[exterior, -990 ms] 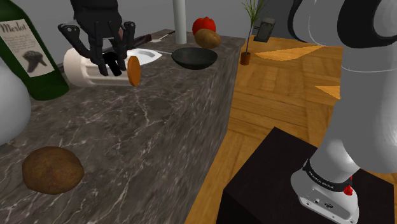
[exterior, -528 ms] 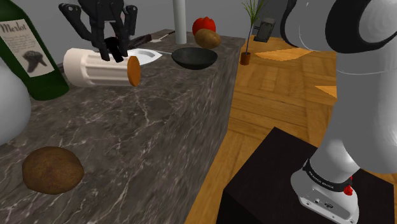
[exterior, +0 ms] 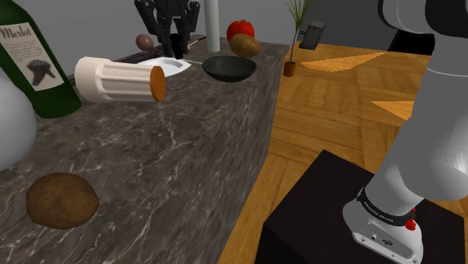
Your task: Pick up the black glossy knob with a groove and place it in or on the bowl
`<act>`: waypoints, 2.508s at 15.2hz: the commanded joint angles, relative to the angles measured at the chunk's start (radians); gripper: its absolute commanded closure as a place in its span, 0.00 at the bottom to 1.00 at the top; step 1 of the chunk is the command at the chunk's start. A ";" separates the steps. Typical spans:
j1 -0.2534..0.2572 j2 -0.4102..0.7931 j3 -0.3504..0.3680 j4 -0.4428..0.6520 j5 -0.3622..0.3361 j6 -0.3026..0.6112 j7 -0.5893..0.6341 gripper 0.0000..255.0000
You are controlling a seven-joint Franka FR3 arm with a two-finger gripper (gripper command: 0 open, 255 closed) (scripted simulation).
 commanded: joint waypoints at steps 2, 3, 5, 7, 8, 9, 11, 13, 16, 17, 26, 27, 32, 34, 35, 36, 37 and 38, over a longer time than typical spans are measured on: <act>-0.066 -0.062 -0.029 -0.081 0.035 0.020 -0.084 1.00; -0.084 -0.078 -0.039 -0.100 0.043 0.023 -0.110 1.00; -0.118 -0.105 -0.062 -0.133 0.058 0.028 -0.162 1.00; -0.150 -0.127 -0.084 -0.158 0.069 0.031 -0.214 1.00; -0.165 -0.135 -0.096 -0.168 0.074 0.032 -0.240 1.00; -0.179 -0.143 -0.108 -0.177 0.078 0.032 -0.265 1.00; -0.208 -0.154 -0.130 -0.190 0.083 0.031 -0.316 1.00; -0.235 -0.160 -0.153 -0.197 0.087 0.029 -0.365 1.00; -0.256 -0.168 -0.170 -0.221 0.091 0.043 -0.403 1.00; -0.257 -0.175 -0.171 -0.244 0.093 0.059 -0.405 1.00; -0.261 -0.220 -0.175 -0.423 0.104 0.193 -0.422 1.00; -0.262 -0.226 -0.175 -0.451 0.106 0.216 -0.424 1.00; -0.262 -0.226 -0.175 -0.451 0.106 0.216 -0.424 1.00; -0.262 -0.226 -0.175 -0.451 0.106 0.216 -0.424 1.00; -0.262 -0.226 -0.175 -0.451 0.106 0.216 -0.424 1.00; -0.262 -0.226 -0.175 -0.451 0.106 0.216 -0.424 0.00; -0.262 -0.226 -0.175 -0.451 0.106 0.216 -0.424 0.00; -0.262 -0.226 -0.175 -0.451 0.106 0.216 -0.424 0.00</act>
